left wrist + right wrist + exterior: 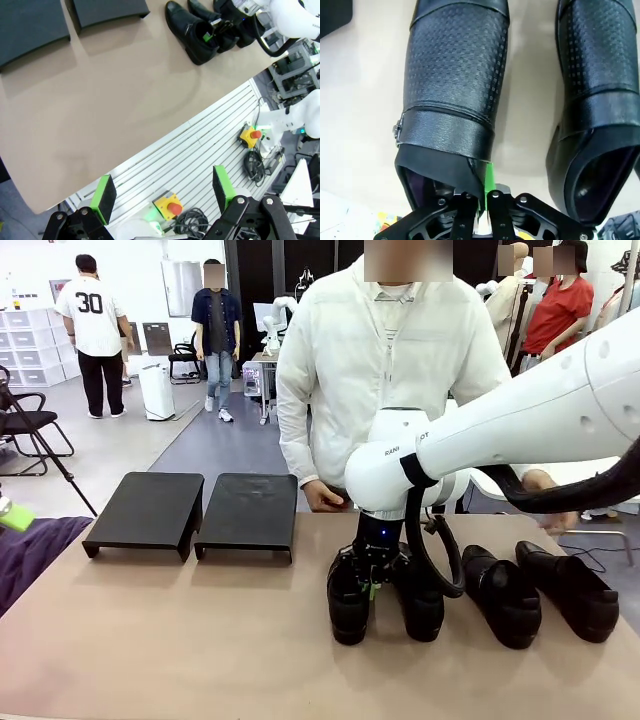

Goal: Organize the shoes by placing them on the stand.
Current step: Pick up one Shoe and place it in the middle of the table.

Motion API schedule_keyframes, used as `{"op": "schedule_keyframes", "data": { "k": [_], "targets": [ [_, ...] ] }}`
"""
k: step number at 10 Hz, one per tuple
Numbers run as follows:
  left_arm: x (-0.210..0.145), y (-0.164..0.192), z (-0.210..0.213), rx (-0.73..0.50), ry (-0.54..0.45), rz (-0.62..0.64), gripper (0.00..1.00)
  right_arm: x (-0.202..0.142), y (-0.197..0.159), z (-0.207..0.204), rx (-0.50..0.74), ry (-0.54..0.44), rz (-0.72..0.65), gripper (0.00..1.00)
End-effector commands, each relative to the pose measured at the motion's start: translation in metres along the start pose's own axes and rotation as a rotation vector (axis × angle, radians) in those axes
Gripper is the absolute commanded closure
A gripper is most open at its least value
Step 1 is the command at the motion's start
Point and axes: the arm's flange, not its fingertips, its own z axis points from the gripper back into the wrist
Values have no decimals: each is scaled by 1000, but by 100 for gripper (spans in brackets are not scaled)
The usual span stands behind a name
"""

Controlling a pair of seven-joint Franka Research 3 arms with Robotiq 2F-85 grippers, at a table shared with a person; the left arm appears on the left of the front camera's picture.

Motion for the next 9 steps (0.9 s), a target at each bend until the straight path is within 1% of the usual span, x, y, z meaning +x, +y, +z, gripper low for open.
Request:
{"op": "schedule_keyframes", "data": {
  "k": [1,2,3,4,5,6,7,8,9],
  "targets": [
    [0,1,1,-20,-7,-12,0,-34,3,34,11,67,-53,100],
    [0,1,1,-20,-7,-12,0,-69,3,57,56,93,-58,100],
    [0,1,1,-20,-7,-12,0,-99,5,71,114,96,-84,100],
    [0,1,1,-20,-7,-12,0,-128,7,76,102,66,-16,100],
    [0,1,1,-20,-7,-12,0,-147,5,79,132,68,27,100],
    [0,1,1,-20,-7,-12,0,-156,0,81,147,19,53,100],
    [0,1,1,-20,-7,-12,0,-135,-6,86,194,-43,-33,100],
    [0,1,1,-20,-7,-12,0,-150,13,85,103,68,14,100],
    [0,1,1,-20,-7,-12,0,-150,13,85,103,68,14,100]
  ]
}}
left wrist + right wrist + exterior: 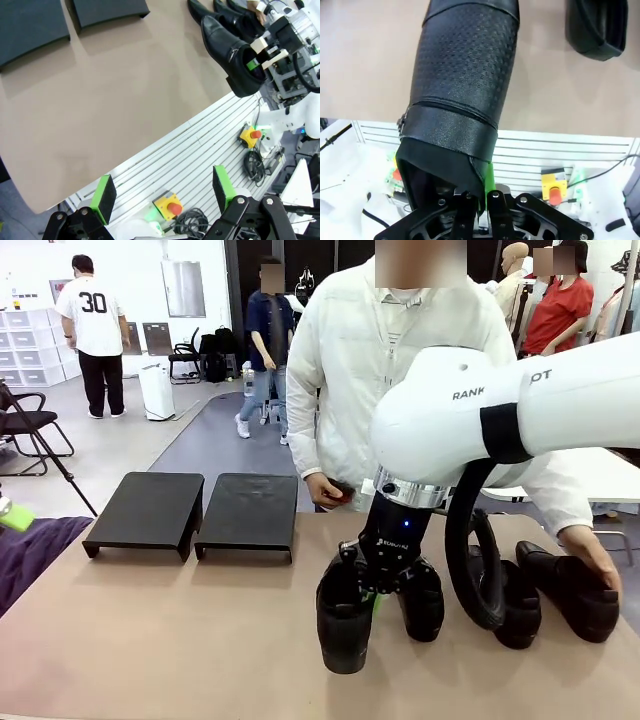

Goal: Organize the shoes by placing them on the stand.
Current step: Pick up one Shoe and place it in the middle of the table.

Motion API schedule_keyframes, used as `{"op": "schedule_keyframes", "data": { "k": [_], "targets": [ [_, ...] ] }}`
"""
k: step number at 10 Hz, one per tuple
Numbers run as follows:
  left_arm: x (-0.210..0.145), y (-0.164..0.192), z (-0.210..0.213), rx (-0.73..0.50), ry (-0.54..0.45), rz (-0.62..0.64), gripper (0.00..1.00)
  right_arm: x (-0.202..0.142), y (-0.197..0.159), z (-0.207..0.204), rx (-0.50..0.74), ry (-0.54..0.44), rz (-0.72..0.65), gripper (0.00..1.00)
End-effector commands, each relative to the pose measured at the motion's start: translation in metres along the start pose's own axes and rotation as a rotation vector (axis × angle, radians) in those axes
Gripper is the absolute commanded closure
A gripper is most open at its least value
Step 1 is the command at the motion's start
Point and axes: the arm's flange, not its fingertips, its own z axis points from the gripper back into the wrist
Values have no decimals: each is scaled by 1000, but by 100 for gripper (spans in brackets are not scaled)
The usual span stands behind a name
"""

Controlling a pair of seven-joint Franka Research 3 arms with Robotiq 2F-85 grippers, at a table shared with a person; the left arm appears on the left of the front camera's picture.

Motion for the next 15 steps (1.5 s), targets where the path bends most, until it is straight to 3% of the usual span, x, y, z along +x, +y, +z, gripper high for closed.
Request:
{"op": "schedule_keyframes", "data": {
  "k": [1,2,3,4,5,8,11,14,15],
  "targets": [
    [0,1,1,-20,-7,-12,0,5,8,0,-10,30,13,100],
    [0,1,1,-20,-7,-12,0,0,0,0,0,0,0,100],
    [0,1,1,-20,-7,-12,0,-12,30,-11,-20,-95,-38,100],
    [0,1,1,-20,-7,-12,0,-18,52,-23,-2,-114,-26,100],
    [0,1,1,-20,-7,-12,0,-17,69,-38,9,-123,-56,100],
    [0,1,1,-20,-7,-12,0,12,113,-90,-1,-81,48,100],
    [0,1,1,-20,-7,-12,0,39,126,-124,-16,-99,91,100],
    [0,1,1,-20,-7,-12,0,45,124,-125,25,-75,94,100],
    [0,1,1,-20,-7,-12,0,47,123,-127,20,-62,79,89]
  ]
}}
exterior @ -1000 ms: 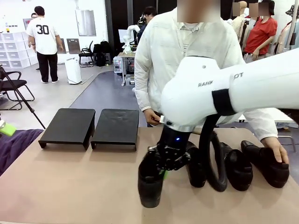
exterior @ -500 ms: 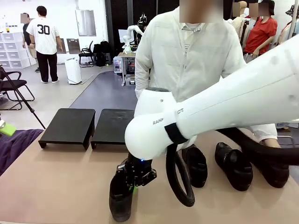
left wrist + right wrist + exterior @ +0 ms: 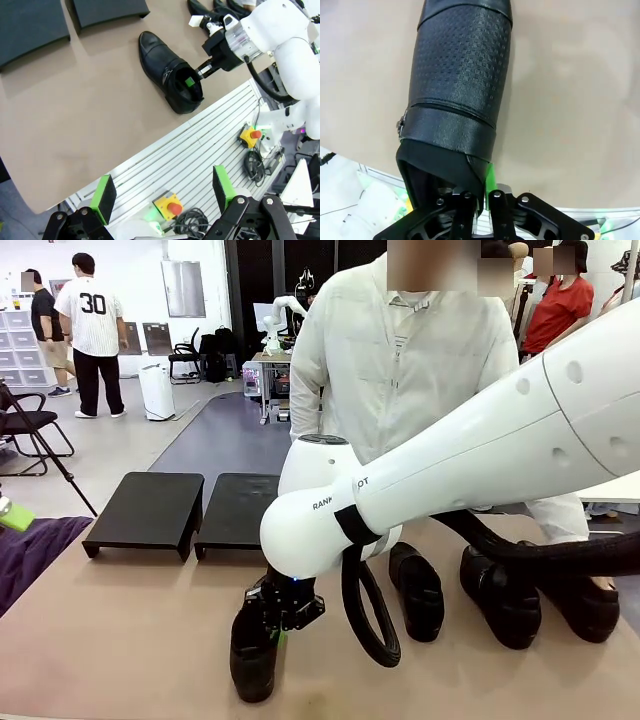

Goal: Organize the shoes by placing them on the stand.
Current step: Pick up one Shoe and place it in the middle of the table.

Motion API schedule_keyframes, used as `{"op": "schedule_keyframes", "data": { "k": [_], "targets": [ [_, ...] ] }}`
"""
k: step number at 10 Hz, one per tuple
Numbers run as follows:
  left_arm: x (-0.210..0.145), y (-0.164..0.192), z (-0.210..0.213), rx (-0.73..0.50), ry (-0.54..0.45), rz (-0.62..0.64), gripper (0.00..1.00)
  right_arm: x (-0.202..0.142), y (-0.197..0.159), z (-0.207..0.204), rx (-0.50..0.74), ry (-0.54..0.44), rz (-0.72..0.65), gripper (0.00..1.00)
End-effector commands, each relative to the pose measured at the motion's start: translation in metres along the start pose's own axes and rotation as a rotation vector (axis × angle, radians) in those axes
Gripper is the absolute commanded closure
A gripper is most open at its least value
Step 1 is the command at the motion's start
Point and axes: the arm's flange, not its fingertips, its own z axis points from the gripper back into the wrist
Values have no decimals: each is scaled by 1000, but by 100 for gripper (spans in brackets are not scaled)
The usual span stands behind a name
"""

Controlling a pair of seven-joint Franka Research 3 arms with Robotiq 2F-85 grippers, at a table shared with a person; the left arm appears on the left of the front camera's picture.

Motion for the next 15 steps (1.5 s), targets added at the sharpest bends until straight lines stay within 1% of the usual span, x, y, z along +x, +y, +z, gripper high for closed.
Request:
{"op": "schedule_keyframes", "data": {
  "k": [1,2,4,6,7,8,9,10,11,12,13,14,15],
  "targets": [
    [0,1,1,-20,-7,-12,0,4,6,1,12,-1,-7,29],
    [0,1,1,-20,-7,-12,0,4,6,1,14,1,-10,0],
    [0,1,1,-20,-7,-12,0,3,4,4,23,-6,-15,0],
    [0,1,1,-20,-7,-12,0,-4,-3,25,37,-13,5,0],
    [0,1,1,-20,-7,-12,0,-10,-9,41,19,-40,7,0],
    [0,1,1,-20,-7,-12,0,-21,-18,61,13,-56,24,0],
    [0,1,1,-20,-7,-12,0,-38,-31,86,29,-14,76,0],
    [0,1,1,-20,-7,-12,0,-62,-42,104,64,18,131,0],
    [0,1,1,-20,-7,-12,0,-88,-52,118,58,-30,123,0],
    [0,1,1,-20,-7,-12,0,-100,-67,126,32,-122,64,0],
    [0,1,1,-20,-7,-12,0,-91,-80,127,43,-77,51,0],
    [0,1,1,-20,-7,-12,0,-82,-70,116,11,-58,72,0],
    [0,1,1,-20,-7,-12,0,-77,-49,106,8,-48,129,0]
  ]
}}
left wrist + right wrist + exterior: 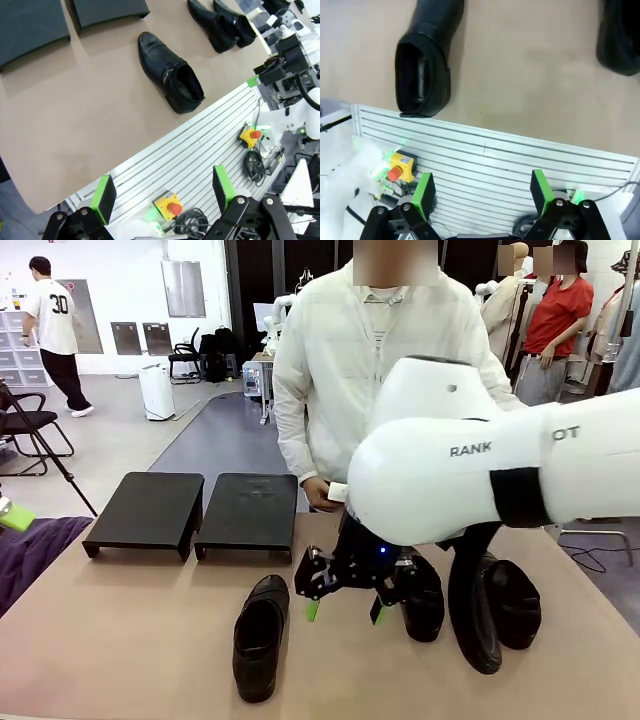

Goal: Organize the shoes by placing them on the stand.
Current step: Pick up one Shoe and place it in the middle of the table.

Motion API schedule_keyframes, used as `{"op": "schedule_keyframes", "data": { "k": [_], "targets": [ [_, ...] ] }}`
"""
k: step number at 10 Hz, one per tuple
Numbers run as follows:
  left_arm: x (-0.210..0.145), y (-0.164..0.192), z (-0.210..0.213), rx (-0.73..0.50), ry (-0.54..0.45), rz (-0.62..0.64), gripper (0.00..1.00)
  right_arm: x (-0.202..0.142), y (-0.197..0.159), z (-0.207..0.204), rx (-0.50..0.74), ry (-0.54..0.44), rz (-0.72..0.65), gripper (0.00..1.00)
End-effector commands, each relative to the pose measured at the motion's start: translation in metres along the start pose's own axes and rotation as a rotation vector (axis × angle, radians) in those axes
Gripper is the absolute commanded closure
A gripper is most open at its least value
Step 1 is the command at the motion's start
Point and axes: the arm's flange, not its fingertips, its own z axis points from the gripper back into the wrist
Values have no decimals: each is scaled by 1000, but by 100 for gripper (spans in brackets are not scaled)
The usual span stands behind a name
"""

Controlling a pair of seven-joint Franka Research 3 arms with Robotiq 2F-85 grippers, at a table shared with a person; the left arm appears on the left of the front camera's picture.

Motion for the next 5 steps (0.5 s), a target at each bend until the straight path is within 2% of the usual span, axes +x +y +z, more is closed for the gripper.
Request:
{"op": "schedule_keyframes", "data": {
  "k": [1,3,4,5],
  "targets": [
    [0,1,0,-20,-7,-12,0,21,42,-24,6,38,130,0],
    [0,1,0,-20,-7,-12,0,20,80,-40,14,99,293,0],
    [0,1,0,-20,-7,-12,0,22,83,-46,12,131,323,0],
    [0,1,0,-20,-7,-12,0,25,77,-48,1,140,296,0]
  ]
}}
